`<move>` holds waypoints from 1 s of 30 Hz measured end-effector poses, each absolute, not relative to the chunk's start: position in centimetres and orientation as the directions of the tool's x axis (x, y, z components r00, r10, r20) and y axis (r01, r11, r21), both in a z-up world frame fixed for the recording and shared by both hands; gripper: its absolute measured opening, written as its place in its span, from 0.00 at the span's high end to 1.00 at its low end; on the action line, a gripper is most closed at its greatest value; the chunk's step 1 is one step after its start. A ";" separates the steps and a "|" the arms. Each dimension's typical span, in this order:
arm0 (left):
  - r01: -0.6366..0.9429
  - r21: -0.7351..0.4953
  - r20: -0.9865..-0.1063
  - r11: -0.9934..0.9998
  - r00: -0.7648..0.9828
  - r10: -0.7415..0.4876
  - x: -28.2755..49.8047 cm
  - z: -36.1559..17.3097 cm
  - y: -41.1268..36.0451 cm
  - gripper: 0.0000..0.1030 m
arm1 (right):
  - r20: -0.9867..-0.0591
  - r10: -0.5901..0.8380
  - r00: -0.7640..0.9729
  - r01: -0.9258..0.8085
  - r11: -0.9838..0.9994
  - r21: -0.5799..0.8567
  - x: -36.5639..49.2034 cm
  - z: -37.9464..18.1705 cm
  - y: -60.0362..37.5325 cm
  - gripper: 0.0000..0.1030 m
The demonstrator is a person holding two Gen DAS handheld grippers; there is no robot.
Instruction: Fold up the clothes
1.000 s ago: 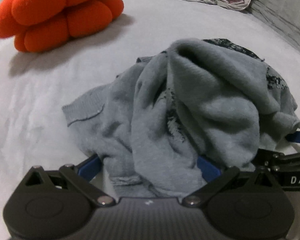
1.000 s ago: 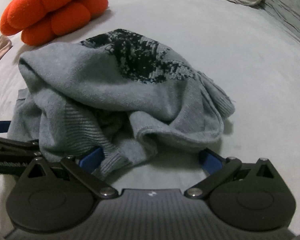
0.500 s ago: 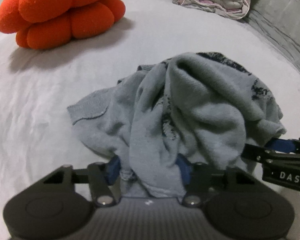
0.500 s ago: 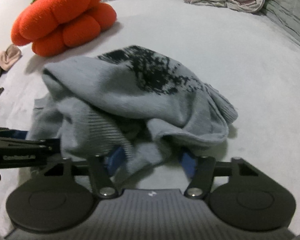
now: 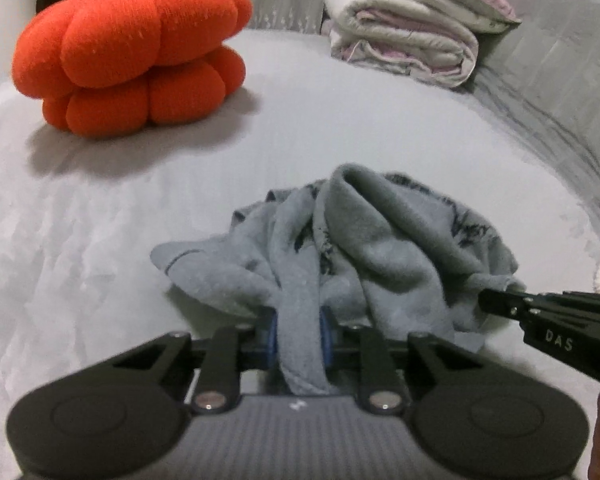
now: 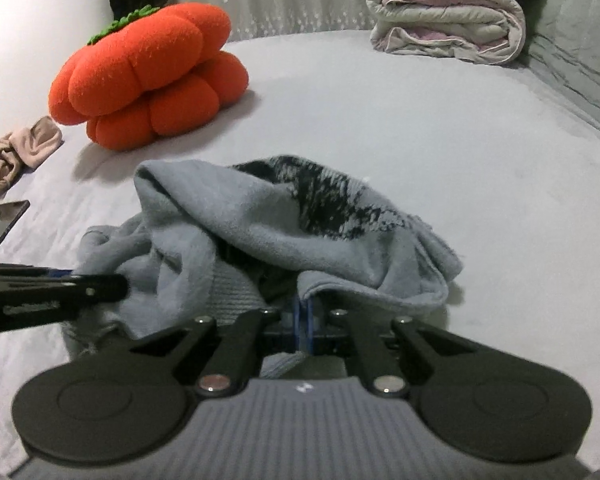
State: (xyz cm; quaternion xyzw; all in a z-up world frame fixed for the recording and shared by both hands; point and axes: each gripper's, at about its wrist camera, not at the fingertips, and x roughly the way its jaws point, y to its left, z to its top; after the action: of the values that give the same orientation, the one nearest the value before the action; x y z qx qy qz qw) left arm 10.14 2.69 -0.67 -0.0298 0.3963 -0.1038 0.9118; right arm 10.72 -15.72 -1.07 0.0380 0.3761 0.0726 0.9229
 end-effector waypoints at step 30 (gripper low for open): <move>0.455 -0.217 -0.697 0.864 0.547 -0.463 -0.4 2.0 5.9 0.81 | -0.696 0.109 0.710 -0.064 0.994 0.090 8.8 0.0 -17.3 0.53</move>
State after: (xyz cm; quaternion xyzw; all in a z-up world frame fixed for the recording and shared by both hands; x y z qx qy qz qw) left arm -0.38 5.86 1.99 -0.0051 0.3978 -0.2609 0.8796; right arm 8.83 -17.26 -0.02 0.0296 0.3778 0.0469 0.9242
